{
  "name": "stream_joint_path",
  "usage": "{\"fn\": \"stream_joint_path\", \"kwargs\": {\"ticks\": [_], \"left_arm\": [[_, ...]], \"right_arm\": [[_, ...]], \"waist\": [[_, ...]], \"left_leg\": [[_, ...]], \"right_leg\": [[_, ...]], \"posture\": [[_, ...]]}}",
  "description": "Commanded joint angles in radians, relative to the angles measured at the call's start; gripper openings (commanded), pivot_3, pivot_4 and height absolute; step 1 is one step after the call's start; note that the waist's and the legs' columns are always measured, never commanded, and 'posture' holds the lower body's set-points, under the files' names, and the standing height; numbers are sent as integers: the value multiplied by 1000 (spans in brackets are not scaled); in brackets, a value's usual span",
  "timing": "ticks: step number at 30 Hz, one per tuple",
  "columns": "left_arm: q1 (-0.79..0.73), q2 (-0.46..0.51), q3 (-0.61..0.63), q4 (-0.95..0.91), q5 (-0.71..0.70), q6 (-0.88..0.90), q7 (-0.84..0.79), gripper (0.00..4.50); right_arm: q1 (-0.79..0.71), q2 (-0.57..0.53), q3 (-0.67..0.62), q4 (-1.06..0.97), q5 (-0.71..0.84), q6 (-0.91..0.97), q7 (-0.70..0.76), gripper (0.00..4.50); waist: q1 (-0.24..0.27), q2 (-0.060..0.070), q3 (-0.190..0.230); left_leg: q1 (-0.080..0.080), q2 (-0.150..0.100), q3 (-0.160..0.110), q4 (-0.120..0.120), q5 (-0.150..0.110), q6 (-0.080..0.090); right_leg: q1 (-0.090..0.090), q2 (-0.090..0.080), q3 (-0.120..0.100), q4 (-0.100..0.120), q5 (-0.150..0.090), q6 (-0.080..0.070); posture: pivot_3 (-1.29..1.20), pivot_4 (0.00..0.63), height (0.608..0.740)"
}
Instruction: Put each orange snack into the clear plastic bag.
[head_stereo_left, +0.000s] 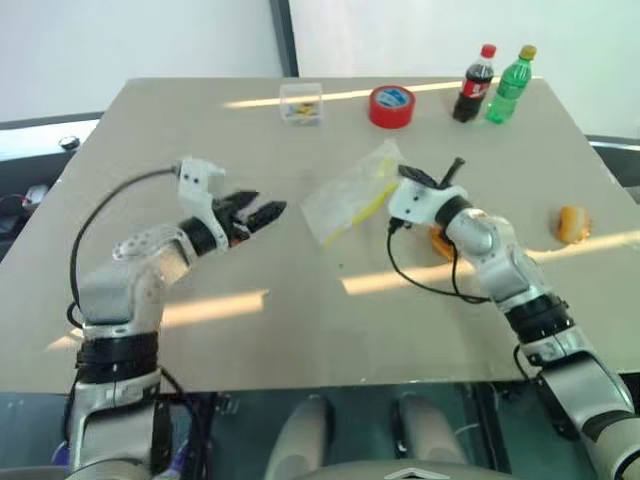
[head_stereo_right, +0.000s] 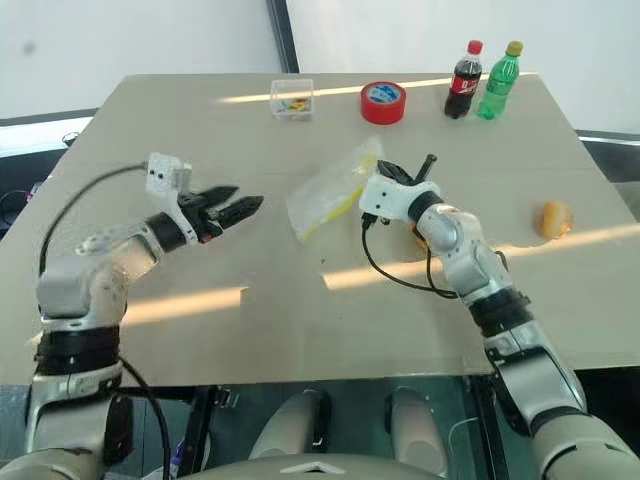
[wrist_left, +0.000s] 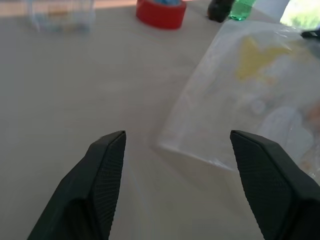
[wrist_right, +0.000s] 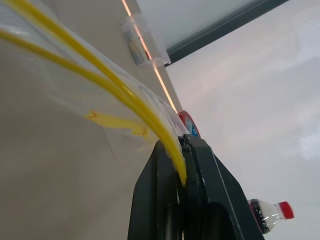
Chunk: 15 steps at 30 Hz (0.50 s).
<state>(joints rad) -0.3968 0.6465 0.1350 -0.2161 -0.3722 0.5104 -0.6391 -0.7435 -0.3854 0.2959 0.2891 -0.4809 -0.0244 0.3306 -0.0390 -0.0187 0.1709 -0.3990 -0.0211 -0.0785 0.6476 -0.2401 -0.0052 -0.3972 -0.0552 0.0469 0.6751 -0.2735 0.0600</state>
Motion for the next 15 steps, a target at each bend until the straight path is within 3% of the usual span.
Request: {"fn": "stream_joint_path", "kwargs": {"ticks": [1, 4, 10, 15], "left_arm": [[37, 15, -63, -123, 156, -220, 25, 3290], [79, 14, -115, -168, 233, -283, 36, 3290], [82, -21, -193, -209, 412, -247, 149, 3290], [102, -38, -254, -232, 471, -268, 138, 3290]], "right_arm": [[-71, 9, -31, 29, 45, 34, 43, 0], [-106, 23, -28, 64, 61, 55, 57, 0], [-136, 48, -28, 64, 80, 86, 70, 0], [-138, 55, -25, 55, 87, 100, 80, 0]], "waist": [[0, 0, 0], [-1, 0, 0], [-2, 0, 0], [-2, 0, 0]], "left_leg": [[0, 0, 0, -1, 0, 0], [0, 0, 0, -2, 0, 1], [-1, 0, 0, -1, -3, 5], [-1, 0, 0, -1, -3, 5]], "right_leg": [[0, 0, 0, -1, 0, 0], [-1, 0, 0, -2, 0, 0], [-1, 1, 0, -1, 0, 0], [-1, 1, 0, 1, 0, 0]], "posture": [[0, 150, 740], [0, 150, 740], [0, 150, 740], [0, 150, 740]]}}
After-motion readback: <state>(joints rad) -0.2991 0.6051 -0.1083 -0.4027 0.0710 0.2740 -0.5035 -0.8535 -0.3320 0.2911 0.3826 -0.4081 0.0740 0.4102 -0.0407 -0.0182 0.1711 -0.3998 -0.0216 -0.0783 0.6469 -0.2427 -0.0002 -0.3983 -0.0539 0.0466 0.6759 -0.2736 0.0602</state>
